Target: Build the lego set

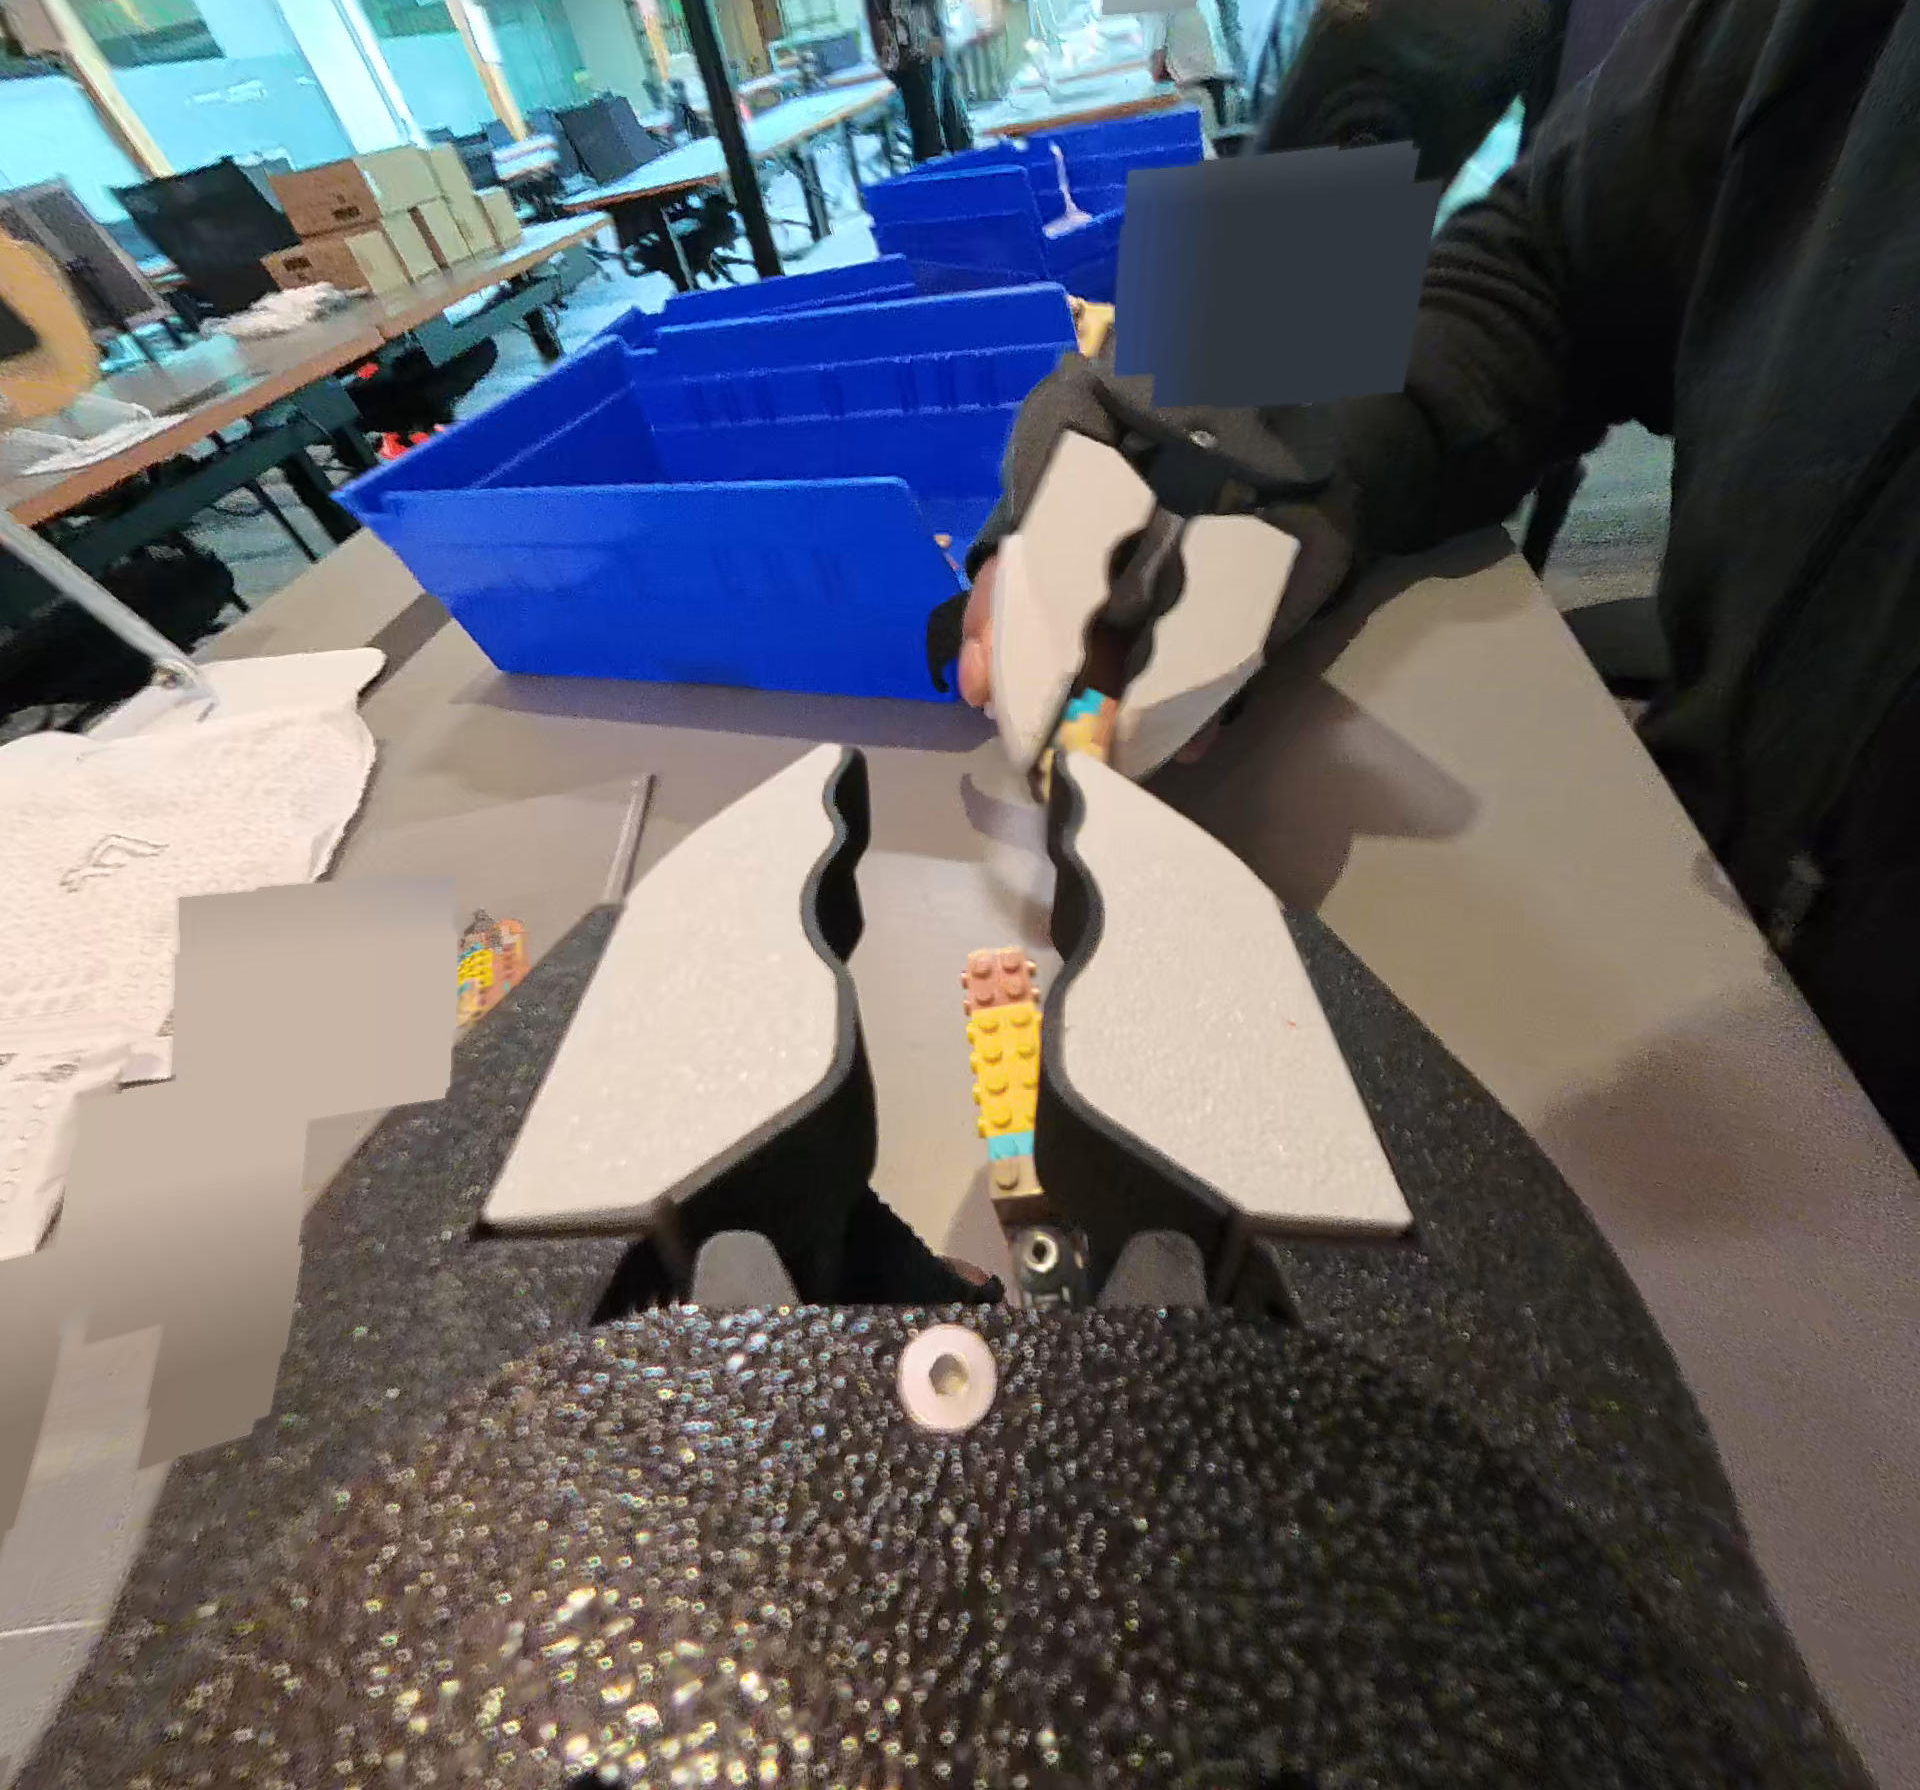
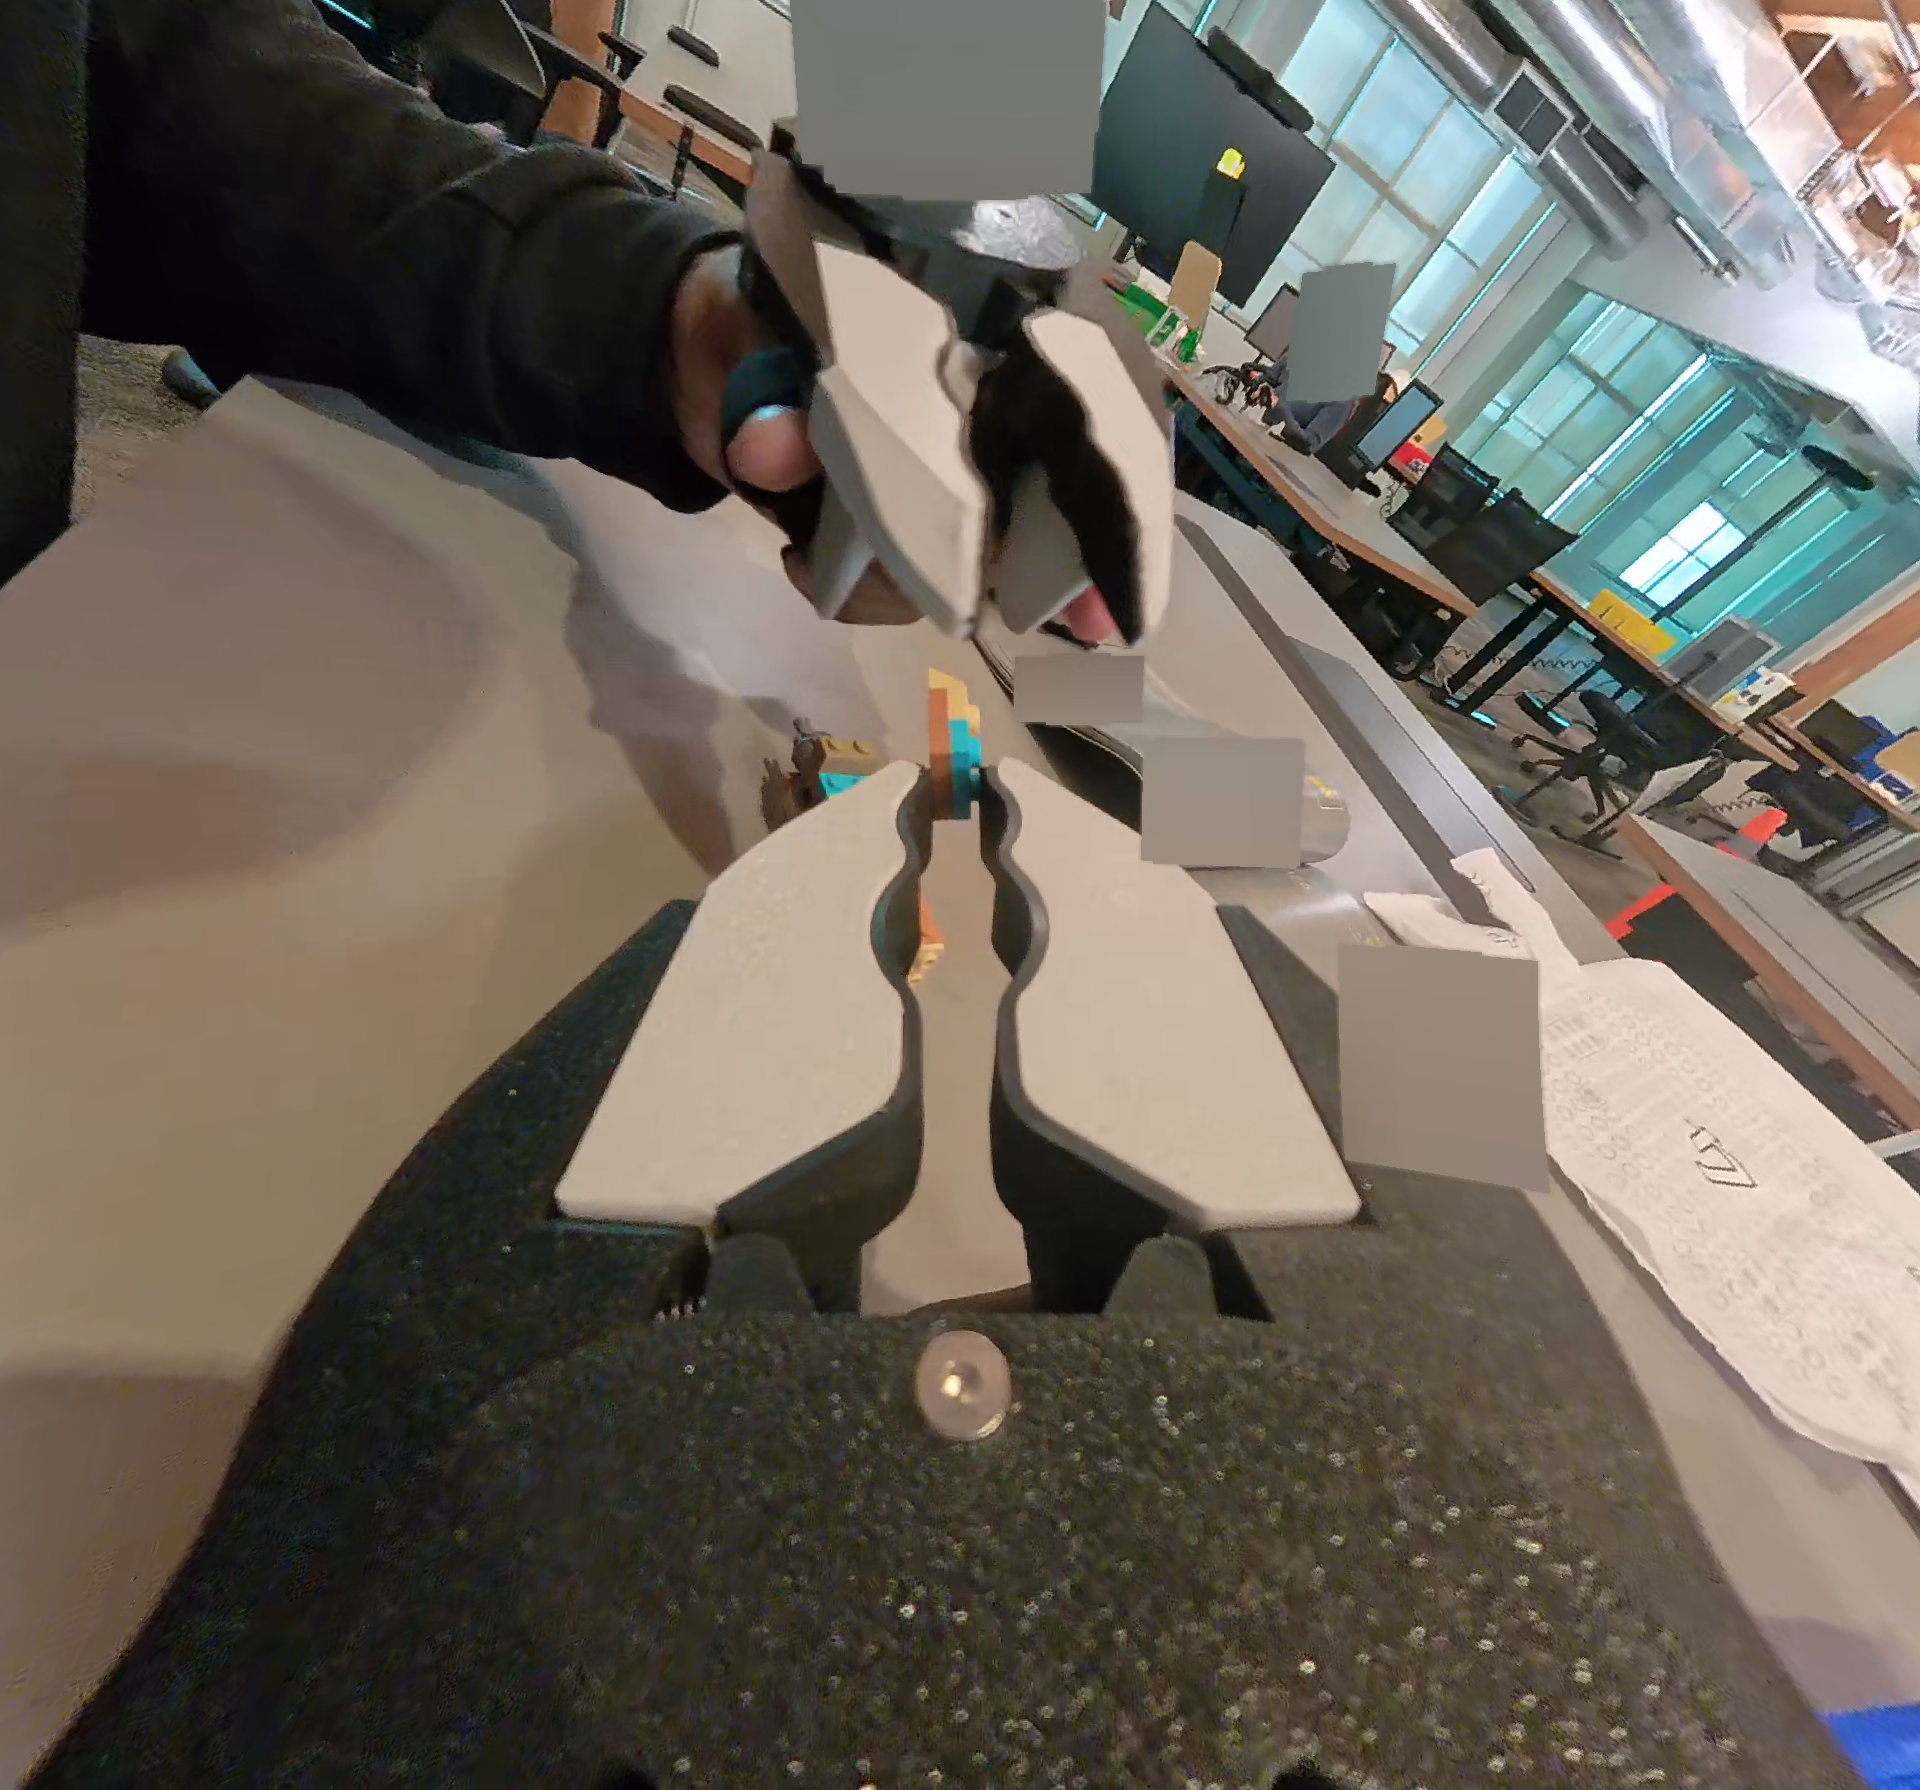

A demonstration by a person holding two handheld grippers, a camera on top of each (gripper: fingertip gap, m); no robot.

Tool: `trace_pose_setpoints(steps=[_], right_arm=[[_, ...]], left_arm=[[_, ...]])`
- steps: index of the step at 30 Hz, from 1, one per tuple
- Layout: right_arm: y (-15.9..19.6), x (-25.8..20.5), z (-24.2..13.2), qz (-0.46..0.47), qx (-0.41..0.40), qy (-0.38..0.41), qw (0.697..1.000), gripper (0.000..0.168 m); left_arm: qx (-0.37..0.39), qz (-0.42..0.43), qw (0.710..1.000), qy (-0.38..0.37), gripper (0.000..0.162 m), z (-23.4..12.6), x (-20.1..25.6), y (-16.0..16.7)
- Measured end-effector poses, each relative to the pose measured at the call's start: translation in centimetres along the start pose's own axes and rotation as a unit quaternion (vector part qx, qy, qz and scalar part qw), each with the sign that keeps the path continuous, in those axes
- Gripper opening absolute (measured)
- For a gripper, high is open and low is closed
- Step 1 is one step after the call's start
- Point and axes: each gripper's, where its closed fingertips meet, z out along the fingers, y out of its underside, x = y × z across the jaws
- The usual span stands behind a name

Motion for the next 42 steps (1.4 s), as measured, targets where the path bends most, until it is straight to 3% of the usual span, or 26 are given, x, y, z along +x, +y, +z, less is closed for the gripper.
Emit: trace_pose_setpoints(steps=[3, 16, 24, 29, 36, 42], right_arm=[[0.5, 0.5, 0.0, 0.003, -0.018, 0.018, 1.000, 0.008], [4.5, 1.3, -0.5, 0.073, -0.143, 0.057, 0.985, 0.008], [5.9, 0.7, 0.1, 0.065, -0.207, 0.052, 0.975, 0.008], [5.7, 0.9, 0.2, 0.028, -0.217, 0.068, 0.973, 0.008], [3.4, 1.2, 0.5, 0.006, -0.152, 0.074, 0.986, 0.008], [2.0, 0.1, 1.2, 0.110, -0.122, 0.031, 0.986, 0.008]], left_arm=[[-0.020, 0.044, 0.999, -0.014, 0.030, 0.1, 0.3, 1.0], [-0.216, 0.047, 0.975, -0.001, 0.035, -0.1, 0.8, 7.3], [-0.281, 0.048, 0.958, -0.015, 0.030, 0.0, 0.9, 9.4], [-0.260, 0.054, 0.963, -0.031, 0.032, 0.0, 0.5, 8.3], [-0.125, -0.036, 0.991, -0.027, 0.028, 0.3, 0.2, 3.8], [-0.122, 0.139, 0.981, -0.051, 0.015, 1.0, 1.0, 3.4]])
